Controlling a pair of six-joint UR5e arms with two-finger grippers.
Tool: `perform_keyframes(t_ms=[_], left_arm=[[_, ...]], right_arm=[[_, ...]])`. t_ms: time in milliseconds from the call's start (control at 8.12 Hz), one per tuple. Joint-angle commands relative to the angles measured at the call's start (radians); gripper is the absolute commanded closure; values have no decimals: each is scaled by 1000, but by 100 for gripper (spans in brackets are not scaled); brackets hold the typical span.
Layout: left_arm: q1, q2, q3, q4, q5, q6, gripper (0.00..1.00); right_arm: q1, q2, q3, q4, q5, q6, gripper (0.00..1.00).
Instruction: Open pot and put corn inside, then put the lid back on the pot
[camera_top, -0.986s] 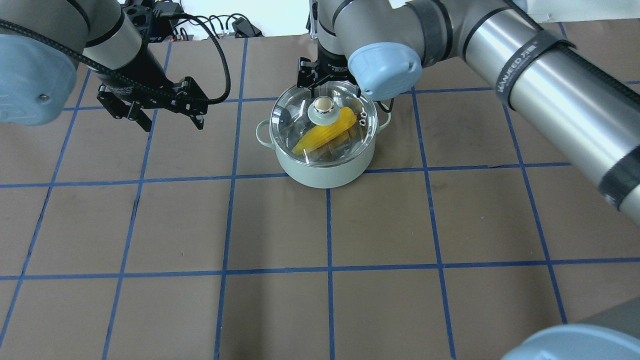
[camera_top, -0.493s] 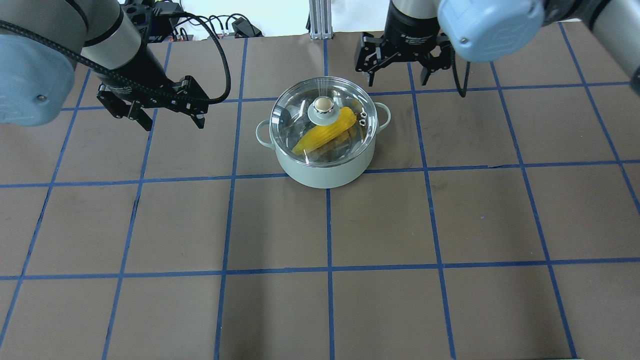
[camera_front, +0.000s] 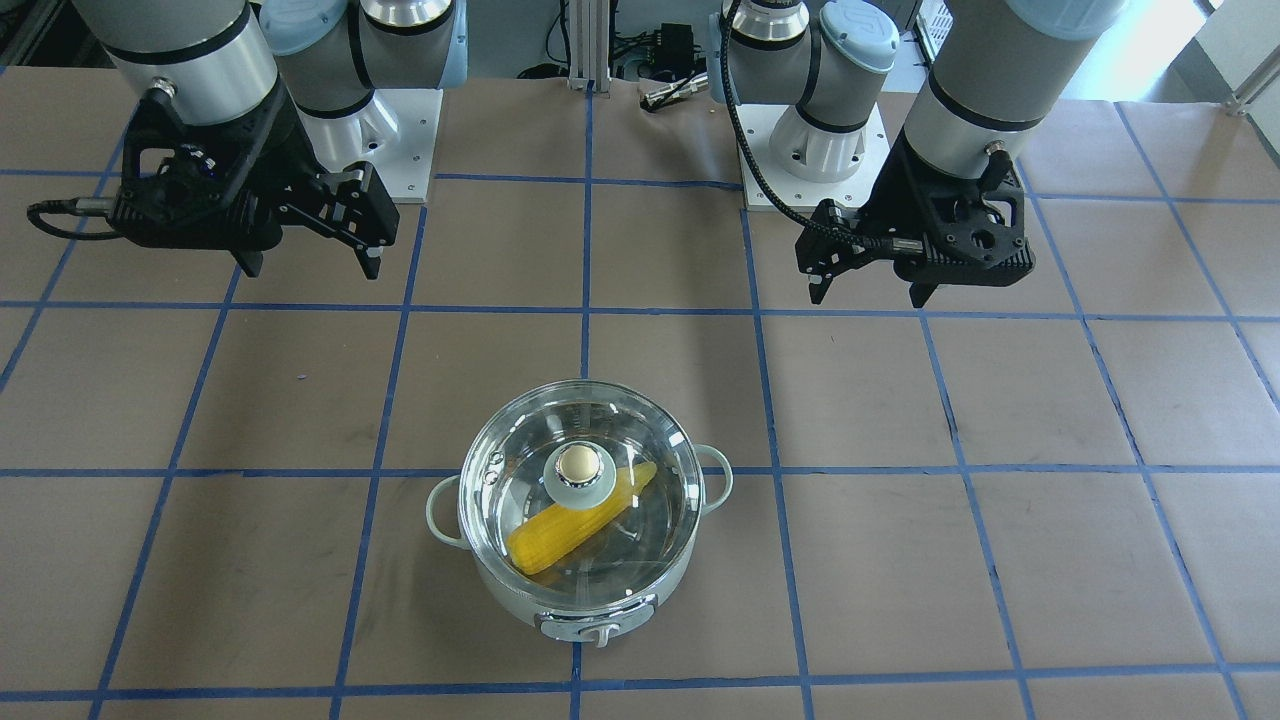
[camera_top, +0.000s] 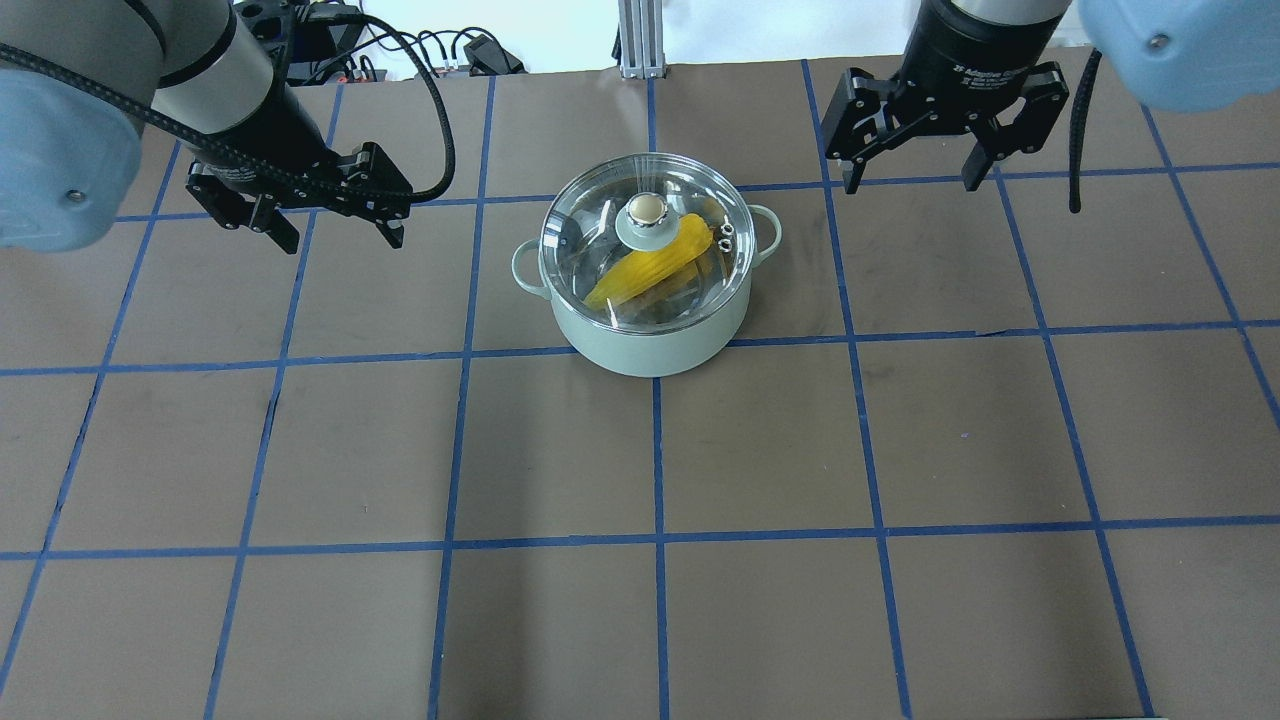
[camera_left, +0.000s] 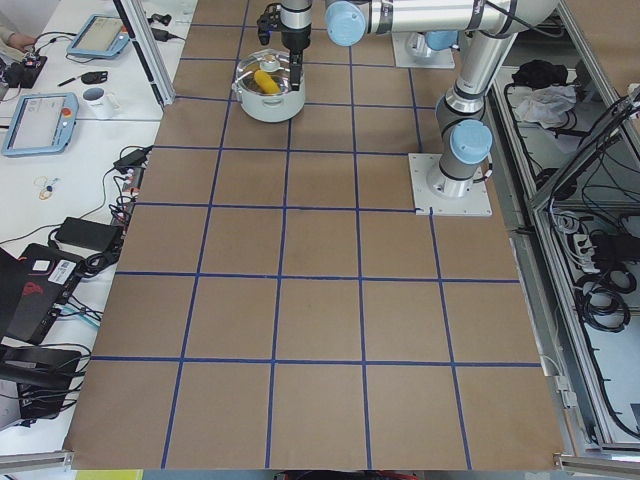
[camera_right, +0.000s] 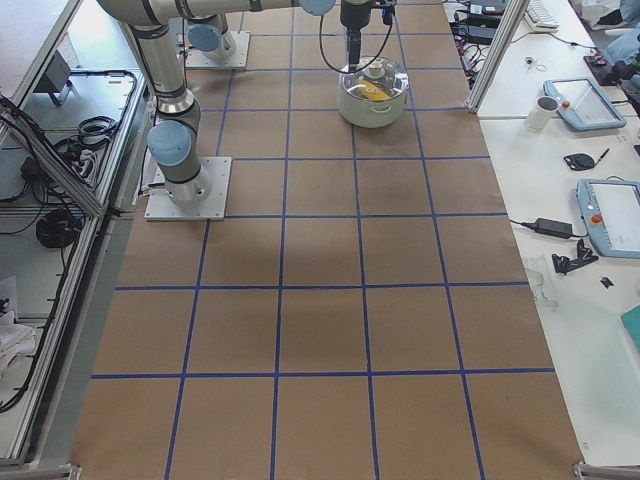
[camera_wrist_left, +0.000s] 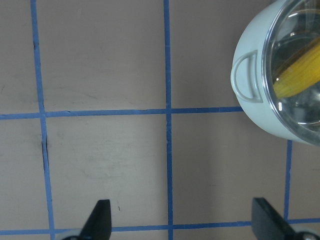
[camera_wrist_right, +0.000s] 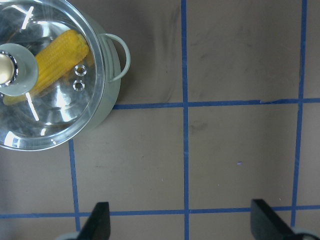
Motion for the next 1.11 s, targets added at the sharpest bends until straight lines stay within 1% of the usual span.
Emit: perform_keyframes(t_ms=[0, 986], left_arm=[[0, 2, 1, 2, 7, 0, 0], [0, 5, -3, 1, 10, -8, 0]], right_arm=[[-10, -36, 26, 30, -1, -6, 0], [-10, -34, 26, 22, -2, -52, 0]])
